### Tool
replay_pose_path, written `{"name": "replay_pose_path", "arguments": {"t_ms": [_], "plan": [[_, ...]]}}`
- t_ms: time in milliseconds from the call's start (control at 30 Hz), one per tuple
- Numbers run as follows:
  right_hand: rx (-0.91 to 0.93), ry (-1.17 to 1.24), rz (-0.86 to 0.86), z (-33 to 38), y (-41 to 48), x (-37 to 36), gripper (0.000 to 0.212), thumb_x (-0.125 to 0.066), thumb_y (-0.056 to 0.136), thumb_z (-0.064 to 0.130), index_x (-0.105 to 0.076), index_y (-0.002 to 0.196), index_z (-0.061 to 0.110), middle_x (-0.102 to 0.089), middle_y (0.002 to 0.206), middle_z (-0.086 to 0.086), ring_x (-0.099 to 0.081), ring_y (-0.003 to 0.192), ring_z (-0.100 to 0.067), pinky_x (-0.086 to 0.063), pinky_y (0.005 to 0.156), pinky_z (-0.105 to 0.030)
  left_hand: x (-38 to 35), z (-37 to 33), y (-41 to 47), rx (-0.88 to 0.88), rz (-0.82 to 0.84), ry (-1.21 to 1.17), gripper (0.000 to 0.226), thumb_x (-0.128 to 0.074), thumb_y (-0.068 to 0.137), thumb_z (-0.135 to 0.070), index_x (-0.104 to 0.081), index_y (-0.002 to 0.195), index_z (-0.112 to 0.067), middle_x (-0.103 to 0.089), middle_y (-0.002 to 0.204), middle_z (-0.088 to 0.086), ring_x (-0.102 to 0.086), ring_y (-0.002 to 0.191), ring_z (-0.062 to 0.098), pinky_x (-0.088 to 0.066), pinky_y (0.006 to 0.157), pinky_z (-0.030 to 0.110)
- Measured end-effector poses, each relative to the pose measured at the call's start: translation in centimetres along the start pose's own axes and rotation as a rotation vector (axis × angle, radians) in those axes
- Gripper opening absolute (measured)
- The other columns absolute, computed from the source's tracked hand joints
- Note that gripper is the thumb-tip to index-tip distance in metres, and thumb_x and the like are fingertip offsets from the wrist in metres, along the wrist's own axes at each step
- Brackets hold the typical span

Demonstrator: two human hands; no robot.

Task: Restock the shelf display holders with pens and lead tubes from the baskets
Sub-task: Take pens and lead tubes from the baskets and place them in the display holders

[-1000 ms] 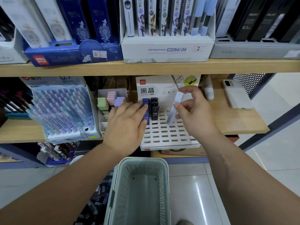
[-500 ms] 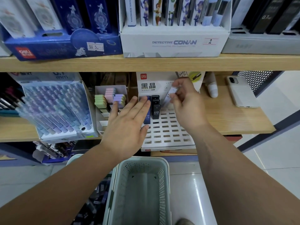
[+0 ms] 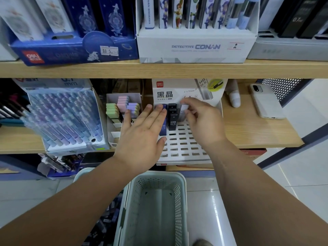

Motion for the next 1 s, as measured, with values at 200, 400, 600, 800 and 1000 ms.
{"name": "replay_pose_path", "arguments": {"t_ms": [200, 400, 600, 800, 1000], "plan": [[0.058, -0.046, -0.092, 1.3, 0.0, 0.6, 0.026, -0.066, 0.095, 0.011, -0.074, 0.119, 0.016, -0.073, 0.113, -0.003, -0.069, 0.099, -0.021, -0.055, 0.087, -0.034, -0.8, 0.1, -0.1, -0.006, 0.085, 0.053, 0.121, -0.038, 0.070, -0.092, -0.004, 0.160, -0.019, -0.005, 0.169, -0.002, -0.005, 0.155, 0.017, -0.002, 0.122, 0.061], [0.010, -0.032, -0.095, 0.9, 0.1, 0.9, 0.019, -0.067, 0.094, 0.013, -0.072, 0.111, 0.018, -0.074, 0.102, -0.002, -0.069, 0.085, -0.023, -0.056, 0.076, -0.041, -1.4, 0.2, -0.1, 0.004, 0.094, 0.090, 0.140, -0.046, 0.056, -0.098, 0.009, 0.158, -0.020, 0.005, 0.169, -0.002, 0.005, 0.155, 0.017, 0.004, 0.121, 0.062], [-0.003, -0.123, 0.035, 0.6, 0.2, 0.2, 0.041, -0.061, 0.091, 0.006, -0.070, 0.126, 0.028, -0.064, 0.124, 0.000, -0.068, 0.093, -0.023, -0.056, 0.084, -0.039, -1.3, 0.6, 0.7, -0.006, 0.073, 0.120, 0.139, -0.049, 0.057, -0.096, 0.002, 0.159, -0.017, -0.003, 0.169, 0.000, -0.001, 0.156, 0.019, 0.008, 0.119, 0.061], [-0.045, -0.110, 0.048, 0.0, -0.3, 0.3, 0.050, -0.057, 0.094, 0.009, -0.059, 0.138, 0.033, -0.058, 0.131, 0.002, -0.068, 0.092, -0.022, -0.055, 0.082, -0.037, -1.2, 0.6, 1.0, -0.014, 0.071, 0.110, 0.138, -0.051, 0.057, -0.093, 0.002, 0.159, -0.017, -0.005, 0.169, 0.001, -0.002, 0.155, 0.021, 0.005, 0.121, 0.060], [-0.043, -0.130, 0.071, 0.9, -1.9, 0.7, 0.043, -0.060, 0.093, 0.018, -0.058, 0.134, 0.028, -0.059, 0.116, 0.000, -0.063, 0.075, -0.020, -0.047, 0.070, -0.031, 1.5, 1.3, -2.3, -0.156, -0.161, -0.052, 0.090, -0.074, 0.079, -0.056, -0.044, 0.149, -0.008, -0.047, 0.152, 0.011, -0.042, 0.141, 0.032, -0.030, 0.117, 0.056]]}}
Point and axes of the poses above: each hand's wrist, its own y-axis towards the middle knuckle, its own x-axis out of the back of the hand, z = x × y, the point moved 6 cm from there along y, towards the middle knuckle
